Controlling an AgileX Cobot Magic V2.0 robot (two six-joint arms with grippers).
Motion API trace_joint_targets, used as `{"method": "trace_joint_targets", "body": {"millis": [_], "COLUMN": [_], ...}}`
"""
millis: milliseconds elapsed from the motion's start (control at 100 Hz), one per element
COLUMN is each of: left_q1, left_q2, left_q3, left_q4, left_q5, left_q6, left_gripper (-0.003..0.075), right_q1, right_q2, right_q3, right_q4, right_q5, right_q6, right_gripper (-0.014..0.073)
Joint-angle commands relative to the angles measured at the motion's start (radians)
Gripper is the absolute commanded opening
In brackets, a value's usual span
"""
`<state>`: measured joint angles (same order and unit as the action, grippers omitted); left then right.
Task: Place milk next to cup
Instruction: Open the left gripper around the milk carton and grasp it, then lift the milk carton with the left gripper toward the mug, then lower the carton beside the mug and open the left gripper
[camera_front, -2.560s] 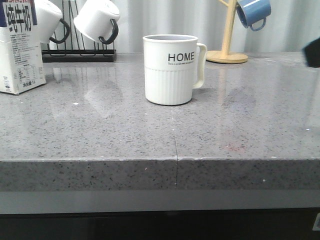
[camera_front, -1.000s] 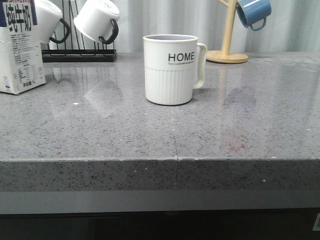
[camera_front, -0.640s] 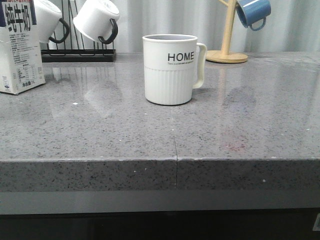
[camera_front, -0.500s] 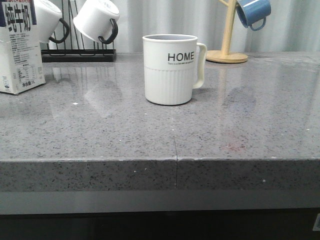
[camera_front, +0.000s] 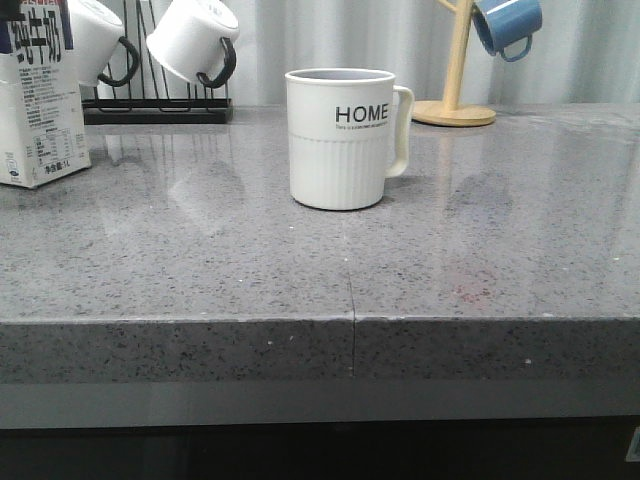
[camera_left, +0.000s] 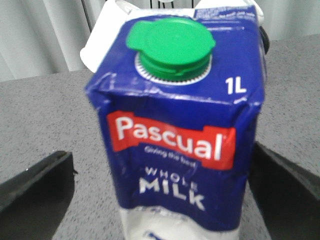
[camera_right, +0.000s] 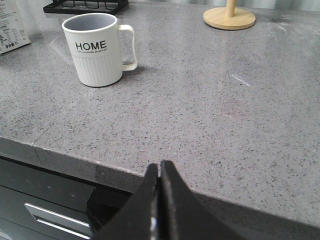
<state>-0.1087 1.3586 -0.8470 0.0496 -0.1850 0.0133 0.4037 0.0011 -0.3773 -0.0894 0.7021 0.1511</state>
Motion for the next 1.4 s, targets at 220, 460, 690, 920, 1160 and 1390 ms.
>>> {"method": "trace_joint_targets", "body": {"millis": [220, 460, 690, 920, 1160, 1390], "left_q1": [-0.007, -0.042, -0.217, -0.402, -0.450, -0.450], "left_q2": [0.119, 0.079, 0.004, 0.041, 0.132, 0.168], "left_q3": [-0.087, -0.087, -0.088, -0.097, -0.145, -0.150], "left_q4": [-0.007, -0.007, -0.007, -0.022, -0.050, -0.090], "left_q5": [-0.211, -0.210, -0.172, -0.167, -0.177, -0.190], "left_q6": [-0.006, -0.006, -0.006, -0.006, -0.006, -0.006], "left_gripper": [0.0349, 0.0063, 0.0064, 0.0064, 0.0064, 0.0106], "right_q1": [0.000, 0.000, 0.000, -0.001, -0.001, -0.001], "right_q2": [0.014, 0.014, 0.014, 0.014, 0.014, 0.014], "right_q3": [-0.025, -0.025, -0.025, -0.025, -0.025, -0.025], "right_q4": [-0.008, -0.008, -0.008, -0.008, -0.007, -0.007], "right_q5": [-0.076, -0.076, -0.076, -0.076, -0.076, -0.076], "right_q6": [-0.002, -0.002, -0.002, -0.002, -0.002, -0.002], "right_gripper": [-0.0047, -0.0047, -0.0047, -0.0047, -0.0047, -0.0047]}}
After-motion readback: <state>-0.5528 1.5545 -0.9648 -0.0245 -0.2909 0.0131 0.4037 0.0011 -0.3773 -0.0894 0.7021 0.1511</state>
